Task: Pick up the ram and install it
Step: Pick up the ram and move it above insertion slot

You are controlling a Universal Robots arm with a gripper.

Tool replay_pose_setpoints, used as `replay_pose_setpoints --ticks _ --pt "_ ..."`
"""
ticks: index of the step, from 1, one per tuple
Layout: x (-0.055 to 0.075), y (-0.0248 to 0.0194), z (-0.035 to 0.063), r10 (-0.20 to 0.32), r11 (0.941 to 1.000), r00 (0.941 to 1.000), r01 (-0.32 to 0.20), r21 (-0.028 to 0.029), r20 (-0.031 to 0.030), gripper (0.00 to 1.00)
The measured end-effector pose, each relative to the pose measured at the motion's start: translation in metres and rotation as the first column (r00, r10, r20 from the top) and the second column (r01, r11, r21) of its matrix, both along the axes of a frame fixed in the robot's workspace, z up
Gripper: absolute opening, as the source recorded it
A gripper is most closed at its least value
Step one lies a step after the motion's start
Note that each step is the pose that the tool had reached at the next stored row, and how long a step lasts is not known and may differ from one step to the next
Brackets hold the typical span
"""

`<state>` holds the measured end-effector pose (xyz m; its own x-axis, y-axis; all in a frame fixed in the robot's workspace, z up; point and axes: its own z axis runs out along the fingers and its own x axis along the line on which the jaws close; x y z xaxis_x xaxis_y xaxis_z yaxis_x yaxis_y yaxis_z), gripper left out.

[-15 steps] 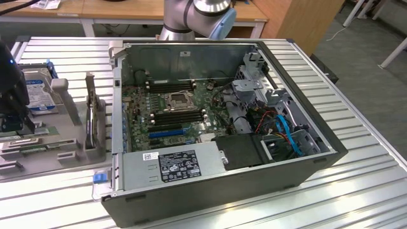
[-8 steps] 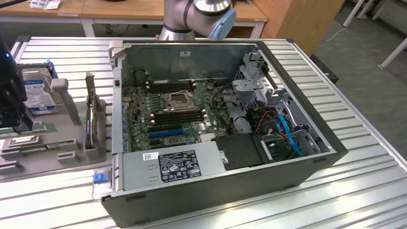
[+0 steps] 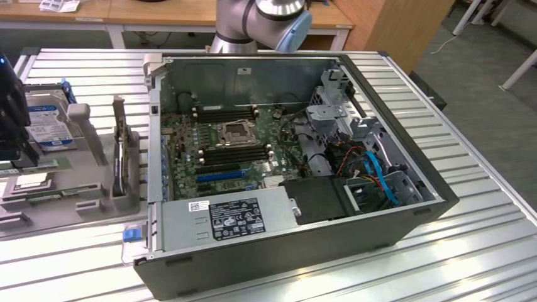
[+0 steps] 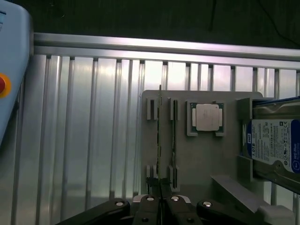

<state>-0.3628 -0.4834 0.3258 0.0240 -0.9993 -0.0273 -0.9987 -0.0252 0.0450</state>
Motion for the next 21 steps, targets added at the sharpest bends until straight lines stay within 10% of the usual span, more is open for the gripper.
replay_pose_setpoints --ticks 21 --pt "0.000 0.0000 0.0249 -0.005 1.0000 1.0000 0.005 0.0001 0.0001 0.12"
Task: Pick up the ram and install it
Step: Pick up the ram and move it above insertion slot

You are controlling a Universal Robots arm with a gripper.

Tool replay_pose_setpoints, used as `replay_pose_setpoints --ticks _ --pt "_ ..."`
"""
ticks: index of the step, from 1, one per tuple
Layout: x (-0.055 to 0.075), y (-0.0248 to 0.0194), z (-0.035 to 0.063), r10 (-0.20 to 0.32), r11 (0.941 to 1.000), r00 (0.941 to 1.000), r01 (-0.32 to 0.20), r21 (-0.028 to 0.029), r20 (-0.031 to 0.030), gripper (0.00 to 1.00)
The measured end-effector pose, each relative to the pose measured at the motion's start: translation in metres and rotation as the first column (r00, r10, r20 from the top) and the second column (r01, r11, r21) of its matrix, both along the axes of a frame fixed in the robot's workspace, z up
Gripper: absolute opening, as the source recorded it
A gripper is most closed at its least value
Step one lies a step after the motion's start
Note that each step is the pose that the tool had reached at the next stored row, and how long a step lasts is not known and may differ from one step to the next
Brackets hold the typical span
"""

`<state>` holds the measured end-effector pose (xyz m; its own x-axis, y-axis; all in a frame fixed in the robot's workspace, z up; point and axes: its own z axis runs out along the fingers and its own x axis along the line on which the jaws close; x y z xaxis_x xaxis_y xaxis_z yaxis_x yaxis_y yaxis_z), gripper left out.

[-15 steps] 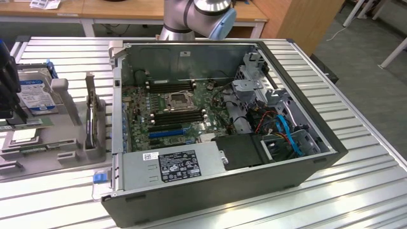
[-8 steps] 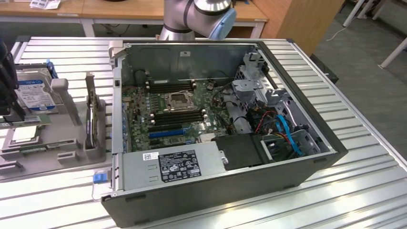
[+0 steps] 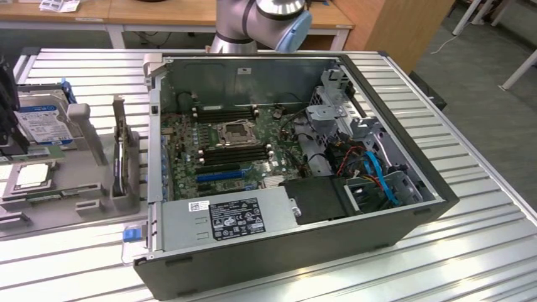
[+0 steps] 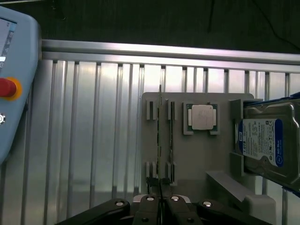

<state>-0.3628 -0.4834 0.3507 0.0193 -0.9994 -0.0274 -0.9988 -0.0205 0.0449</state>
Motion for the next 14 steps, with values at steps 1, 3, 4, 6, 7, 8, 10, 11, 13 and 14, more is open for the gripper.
replay_pose_setpoints --ticks 1,3,4,6,7,8,10,11,13,14 --pt "0.000 0.0000 0.0012 0.000 1.0000 1.0000 0.000 -0.0001 -0.0001 0.12" --pt "0.000 0.0000 0.0033 0.000 1.0000 1.0000 0.000 -0.0001 -0.0001 0.12" --pt "0.000 0.0000 0.0044 0.000 1.0000 1.0000 0.000 0.0000 -0.0001 0.12" --pt "0.000 0.0000 0.0070 0.000 1.0000 1.0000 0.000 -0.0001 -0.0001 0.12" --pt "0.000 0.0000 0.0083 -0.001 1.0000 1.0000 0.001 0.0000 -0.0001 0.12" --pt "0.000 0.0000 0.0095 -0.001 1.0000 1.0000 0.001 -0.0001 -0.0001 0.12" --pt "0.000 0.0000 0.0120 -0.001 1.0000 1.0000 0.001 -0.0001 -0.0001 0.12" --pt "0.000 0.0000 0.0132 -0.001 1.0000 1.0000 0.001 0.0000 0.0000 0.12" --pt "0.000 0.0000 0.0156 -0.001 1.0000 1.0000 0.001 -0.0001 -0.0001 0.12" --pt "0.000 0.0000 0.0168 -0.001 1.0000 1.0000 0.001 0.0000 -0.0001 0.12"
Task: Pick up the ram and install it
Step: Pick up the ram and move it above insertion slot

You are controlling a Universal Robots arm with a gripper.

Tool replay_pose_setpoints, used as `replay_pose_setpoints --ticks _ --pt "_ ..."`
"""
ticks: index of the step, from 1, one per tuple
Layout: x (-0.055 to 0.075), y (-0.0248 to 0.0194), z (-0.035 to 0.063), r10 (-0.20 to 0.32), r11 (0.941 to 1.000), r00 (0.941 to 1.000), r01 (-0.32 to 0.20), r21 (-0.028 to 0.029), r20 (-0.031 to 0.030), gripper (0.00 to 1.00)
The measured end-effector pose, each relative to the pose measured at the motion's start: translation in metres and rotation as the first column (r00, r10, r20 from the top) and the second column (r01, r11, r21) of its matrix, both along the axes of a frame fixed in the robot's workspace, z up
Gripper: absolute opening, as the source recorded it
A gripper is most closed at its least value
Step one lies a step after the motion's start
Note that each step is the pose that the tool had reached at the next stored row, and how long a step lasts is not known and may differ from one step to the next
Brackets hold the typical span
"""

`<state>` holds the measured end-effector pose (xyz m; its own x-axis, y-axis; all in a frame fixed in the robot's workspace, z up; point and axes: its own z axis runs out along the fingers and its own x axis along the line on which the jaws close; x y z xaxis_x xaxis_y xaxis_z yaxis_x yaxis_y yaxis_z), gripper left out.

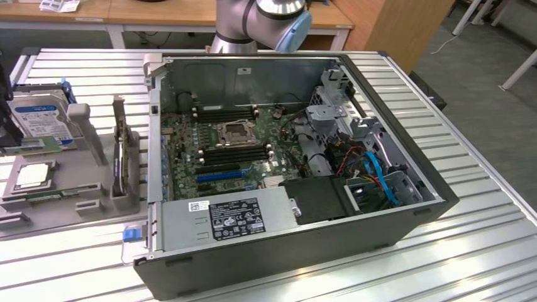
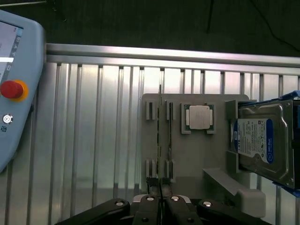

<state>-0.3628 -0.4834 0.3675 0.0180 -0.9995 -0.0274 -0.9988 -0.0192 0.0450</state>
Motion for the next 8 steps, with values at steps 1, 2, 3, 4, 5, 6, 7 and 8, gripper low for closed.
replay_pose_setpoints --ticks 1,2,3,4,5,6,7,8 --pt "0.0000 0.0000 0.0012 0.000 1.0000 1.0000 0.000 0.0000 0.0000 0.12" --pt "0.0000 0.0000 0.0025 0.000 1.0000 1.0000 0.000 -0.0001 0.0000 0.12" --pt "0.0000 0.0000 0.0038 0.000 1.0000 1.0000 0.000 -0.0001 0.0000 0.12" --pt "0.0000 0.0000 0.0052 0.000 1.0000 1.0000 0.000 0.0000 0.0000 0.12" --pt "0.0000 0.0000 0.0064 -0.001 1.0000 1.0000 0.001 0.0000 0.0000 0.12" --pt "0.0000 0.0000 0.0077 -0.001 1.0000 1.0000 0.001 0.0000 0.0000 0.12" --pt "0.0000 0.0000 0.0089 -0.001 1.0000 1.0000 0.001 0.0000 -0.0001 0.12" --pt "0.0000 0.0000 0.0100 -0.001 1.0000 1.0000 0.001 0.0000 0.0000 0.12"
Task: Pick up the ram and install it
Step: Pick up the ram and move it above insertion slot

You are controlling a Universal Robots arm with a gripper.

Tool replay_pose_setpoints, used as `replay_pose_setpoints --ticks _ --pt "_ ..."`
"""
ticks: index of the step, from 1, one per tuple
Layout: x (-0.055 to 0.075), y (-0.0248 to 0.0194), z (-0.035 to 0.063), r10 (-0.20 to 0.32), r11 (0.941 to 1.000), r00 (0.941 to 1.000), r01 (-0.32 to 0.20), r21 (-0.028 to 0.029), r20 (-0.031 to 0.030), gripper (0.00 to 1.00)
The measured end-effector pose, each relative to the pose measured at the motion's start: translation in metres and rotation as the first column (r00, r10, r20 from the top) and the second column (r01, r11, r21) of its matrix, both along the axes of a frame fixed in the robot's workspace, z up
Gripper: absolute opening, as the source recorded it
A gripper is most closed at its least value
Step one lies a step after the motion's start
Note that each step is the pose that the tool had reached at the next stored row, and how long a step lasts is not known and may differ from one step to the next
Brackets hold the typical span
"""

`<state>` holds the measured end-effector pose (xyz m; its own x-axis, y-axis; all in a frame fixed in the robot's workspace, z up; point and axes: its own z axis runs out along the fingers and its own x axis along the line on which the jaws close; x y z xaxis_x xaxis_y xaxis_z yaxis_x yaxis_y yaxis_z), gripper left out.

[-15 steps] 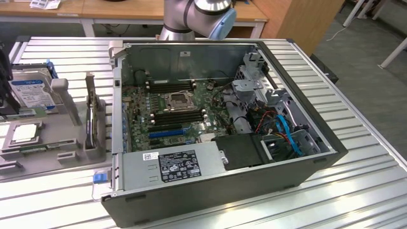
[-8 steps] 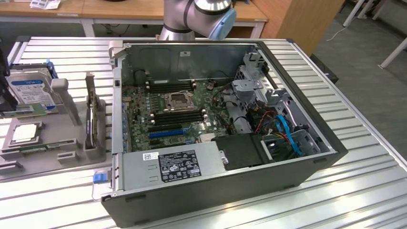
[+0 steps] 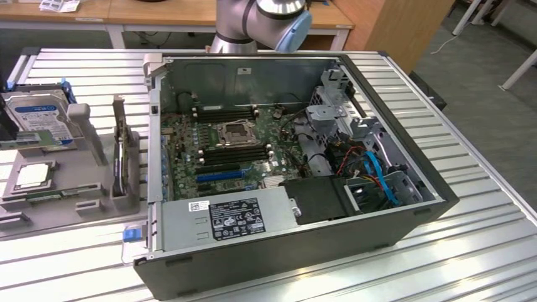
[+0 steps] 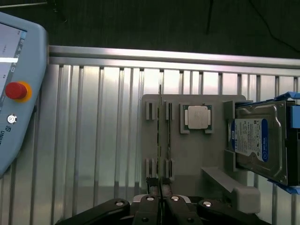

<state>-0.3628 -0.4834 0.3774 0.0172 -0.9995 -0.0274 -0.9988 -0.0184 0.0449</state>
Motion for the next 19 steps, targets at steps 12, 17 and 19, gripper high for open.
replay_pose_setpoints --ticks 12,17,19 --pt "0.000 0.0000 0.0139 0.000 1.0000 1.0000 0.000 0.0000 0.0000 0.12" --pt "0.000 0.0000 0.0207 0.000 1.0000 1.0000 0.000 0.0000 0.0000 0.12" --pt "0.000 0.0000 0.0234 -0.001 1.0000 1.0000 0.001 0.0000 0.0000 0.12"
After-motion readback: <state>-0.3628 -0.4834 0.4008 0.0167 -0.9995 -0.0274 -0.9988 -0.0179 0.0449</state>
